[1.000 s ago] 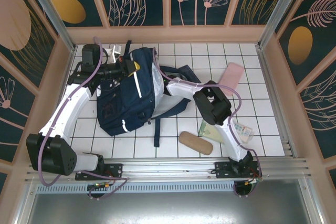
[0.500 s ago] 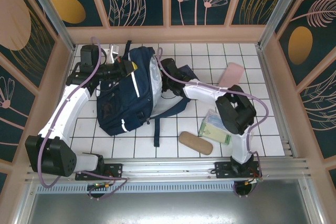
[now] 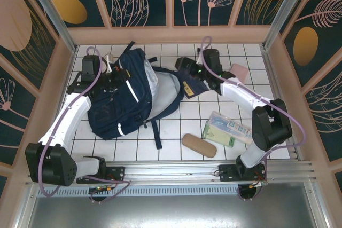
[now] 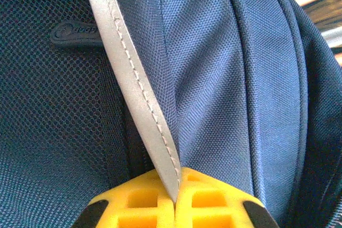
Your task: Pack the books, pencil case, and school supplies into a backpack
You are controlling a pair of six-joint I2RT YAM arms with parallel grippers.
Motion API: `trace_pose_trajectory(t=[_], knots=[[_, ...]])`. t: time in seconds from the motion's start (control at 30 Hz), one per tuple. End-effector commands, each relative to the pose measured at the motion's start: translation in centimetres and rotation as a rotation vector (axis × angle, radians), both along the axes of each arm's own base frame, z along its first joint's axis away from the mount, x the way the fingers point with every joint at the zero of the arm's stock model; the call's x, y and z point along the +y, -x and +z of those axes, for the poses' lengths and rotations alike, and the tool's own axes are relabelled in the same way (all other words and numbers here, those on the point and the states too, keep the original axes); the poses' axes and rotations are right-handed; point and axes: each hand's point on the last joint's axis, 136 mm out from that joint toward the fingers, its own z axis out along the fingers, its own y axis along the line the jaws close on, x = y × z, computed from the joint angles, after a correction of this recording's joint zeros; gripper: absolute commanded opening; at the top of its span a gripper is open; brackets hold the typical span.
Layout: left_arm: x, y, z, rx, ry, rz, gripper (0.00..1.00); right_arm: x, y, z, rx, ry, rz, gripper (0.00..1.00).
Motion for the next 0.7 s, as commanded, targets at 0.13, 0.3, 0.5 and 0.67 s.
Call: trace_pose_trajectory(t=[0.13,0.3,0.5,0.67], knots=[[9.1,-1.3,-3.7,0.055,-0.384,0.342,0.1,-5.7,-3.1,-3.9,0.096,0.142,-0.143,0.99],[8.2,-2.0,-3.1,0.036,-0.358,0.305,0.52,-6.0,-4.9,-8.3,0.207,0.167,-0.08,0.98],[8.1,-2.4,-0.1,-0.04,-0.42,0.277,0.66,-7.1,-5.3,-11.9,0.288,0.186,-0.063,0.97],[-1.4,-2.9,1.1,-0.122,-0.35,0.027,0.66,-7.4,-5.1,-14.6,0.373,0.156,-0.01,0.95]])
